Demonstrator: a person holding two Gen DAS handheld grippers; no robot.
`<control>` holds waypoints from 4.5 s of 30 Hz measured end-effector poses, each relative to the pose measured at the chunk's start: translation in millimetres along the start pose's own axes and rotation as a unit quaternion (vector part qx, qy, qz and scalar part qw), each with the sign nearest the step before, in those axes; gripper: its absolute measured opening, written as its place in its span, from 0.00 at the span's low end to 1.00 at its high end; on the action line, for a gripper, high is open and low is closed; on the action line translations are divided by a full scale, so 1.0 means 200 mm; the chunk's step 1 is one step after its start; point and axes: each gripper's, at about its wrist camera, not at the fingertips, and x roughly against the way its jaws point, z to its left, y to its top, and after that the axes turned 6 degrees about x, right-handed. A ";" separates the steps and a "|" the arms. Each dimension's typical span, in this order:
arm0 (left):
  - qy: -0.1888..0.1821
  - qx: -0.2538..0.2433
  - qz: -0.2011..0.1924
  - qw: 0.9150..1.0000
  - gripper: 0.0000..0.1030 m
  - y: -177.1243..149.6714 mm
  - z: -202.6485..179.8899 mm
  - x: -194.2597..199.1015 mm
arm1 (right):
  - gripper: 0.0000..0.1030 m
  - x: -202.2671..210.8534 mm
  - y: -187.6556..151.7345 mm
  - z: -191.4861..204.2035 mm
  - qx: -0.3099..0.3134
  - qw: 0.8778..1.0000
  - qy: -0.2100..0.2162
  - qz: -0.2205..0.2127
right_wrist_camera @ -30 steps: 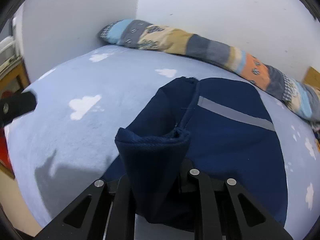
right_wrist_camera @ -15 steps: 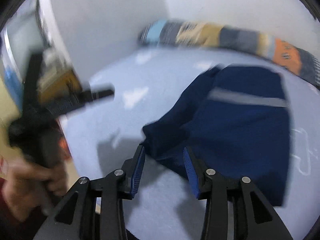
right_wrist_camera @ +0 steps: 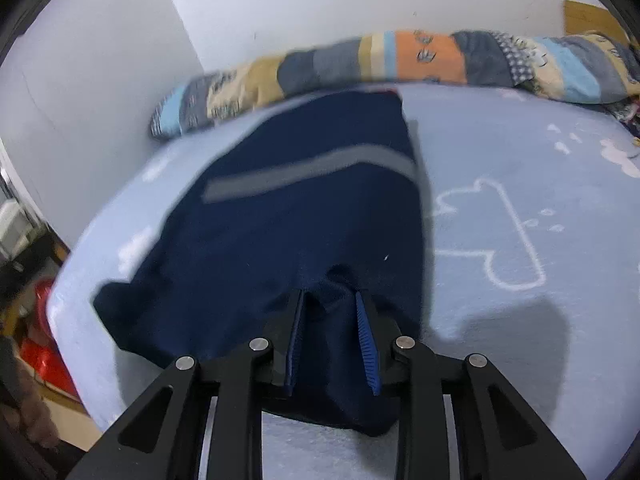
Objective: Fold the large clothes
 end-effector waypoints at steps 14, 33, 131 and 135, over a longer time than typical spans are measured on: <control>-0.020 -0.022 0.017 0.999 0.99 -0.02 -0.10 -0.06 | 0.31 0.08 0.31 -0.08 -0.006 1.000 0.013 -0.009; -0.037 -0.024 0.094 0.995 0.99 -0.07 -0.25 -0.30 | 0.32 -0.50 0.66 -0.23 -0.010 0.993 -0.031 0.111; -0.215 0.148 0.352 0.899 0.94 0.12 0.07 -0.98 | 0.63 -0.25 0.16 -0.80 -0.185 0.953 0.232 0.063; -0.246 0.136 0.373 0.884 0.94 0.10 0.06 -1.05 | 0.69 -0.32 0.20 -0.77 -0.184 0.948 0.251 0.063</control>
